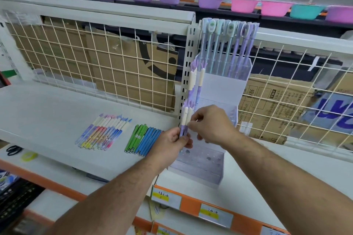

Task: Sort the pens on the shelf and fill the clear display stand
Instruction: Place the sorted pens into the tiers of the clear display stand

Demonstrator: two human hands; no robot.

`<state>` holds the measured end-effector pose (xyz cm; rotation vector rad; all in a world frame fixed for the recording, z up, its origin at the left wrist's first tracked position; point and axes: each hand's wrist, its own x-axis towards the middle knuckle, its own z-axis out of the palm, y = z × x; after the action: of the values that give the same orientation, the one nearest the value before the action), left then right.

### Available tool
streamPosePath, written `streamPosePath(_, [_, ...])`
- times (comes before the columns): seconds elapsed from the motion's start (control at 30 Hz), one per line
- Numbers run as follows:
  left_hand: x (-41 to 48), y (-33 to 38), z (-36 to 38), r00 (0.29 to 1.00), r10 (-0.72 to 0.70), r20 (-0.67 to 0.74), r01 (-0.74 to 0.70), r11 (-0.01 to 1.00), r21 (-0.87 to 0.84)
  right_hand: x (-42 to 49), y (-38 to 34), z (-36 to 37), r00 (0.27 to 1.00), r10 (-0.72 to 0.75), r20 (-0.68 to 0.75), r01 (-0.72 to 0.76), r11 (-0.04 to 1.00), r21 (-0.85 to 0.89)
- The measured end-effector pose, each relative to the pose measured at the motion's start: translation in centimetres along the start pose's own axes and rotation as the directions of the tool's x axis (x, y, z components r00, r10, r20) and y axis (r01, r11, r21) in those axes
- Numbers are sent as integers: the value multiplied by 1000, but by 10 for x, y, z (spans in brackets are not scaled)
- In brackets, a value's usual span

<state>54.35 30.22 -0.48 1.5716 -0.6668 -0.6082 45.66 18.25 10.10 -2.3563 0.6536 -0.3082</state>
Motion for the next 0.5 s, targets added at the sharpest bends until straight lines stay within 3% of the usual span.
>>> streamPosePath(0.23, [0,-1,0,999,30,26,-31,999,35,-4,8,5,997,-52,-50,54,998,23])
streamPosePath(0.5, [3,-6,-1,1000,6,8,-6,998,55,7,-9,-26,943,-56,-328,173,924,340])
